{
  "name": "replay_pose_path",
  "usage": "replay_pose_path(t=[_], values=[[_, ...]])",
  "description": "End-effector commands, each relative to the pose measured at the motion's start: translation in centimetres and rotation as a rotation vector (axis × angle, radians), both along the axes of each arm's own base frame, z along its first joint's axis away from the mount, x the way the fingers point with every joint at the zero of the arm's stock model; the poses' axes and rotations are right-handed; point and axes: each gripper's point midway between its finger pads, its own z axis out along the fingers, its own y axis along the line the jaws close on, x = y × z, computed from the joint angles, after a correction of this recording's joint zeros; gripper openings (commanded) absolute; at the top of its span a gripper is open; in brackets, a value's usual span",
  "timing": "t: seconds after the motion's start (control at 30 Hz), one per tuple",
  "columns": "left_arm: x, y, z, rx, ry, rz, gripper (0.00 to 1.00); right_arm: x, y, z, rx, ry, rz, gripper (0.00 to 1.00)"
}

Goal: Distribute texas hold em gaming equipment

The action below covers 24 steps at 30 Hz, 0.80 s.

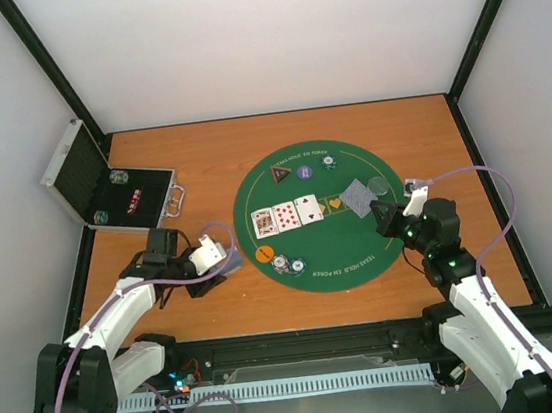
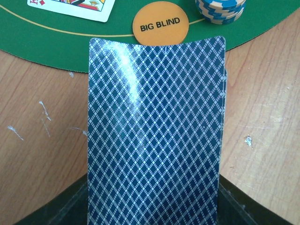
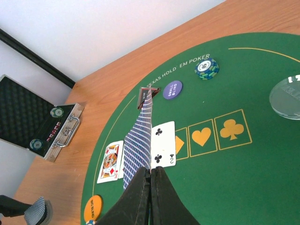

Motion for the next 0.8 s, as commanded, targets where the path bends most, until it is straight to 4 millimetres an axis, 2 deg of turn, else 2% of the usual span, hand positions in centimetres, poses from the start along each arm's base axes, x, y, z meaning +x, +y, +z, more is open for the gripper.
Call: replay_pose_path(t=[0.0, 0.33, 0.57, 0.77], values=[[0.6, -0.4, 0.9, -0.034, -0.035, 0.002, 0.56, 0.2, -0.7, 0.5, 0.010, -0.003, -0.044, 0.03], [0.6, -0.4, 0.8, -0.033, -0.028, 0.003, 0.56, 0.5, -0.2, 0.4, 0.039, 0.007, -0.030, 0.03], [0.6, -0.2, 0.6, -0.028, -0.025, 0.008, 0.56, 1.9, 0.2, -0.1, 0.069, 0.029, -0.028, 0.03], [0.6, -0.1, 0.3, -0.020, -0.024, 0.014, 0.56, 3.8, 0.6, -1.4, 0.090, 0.079, -0.030, 0.03]])
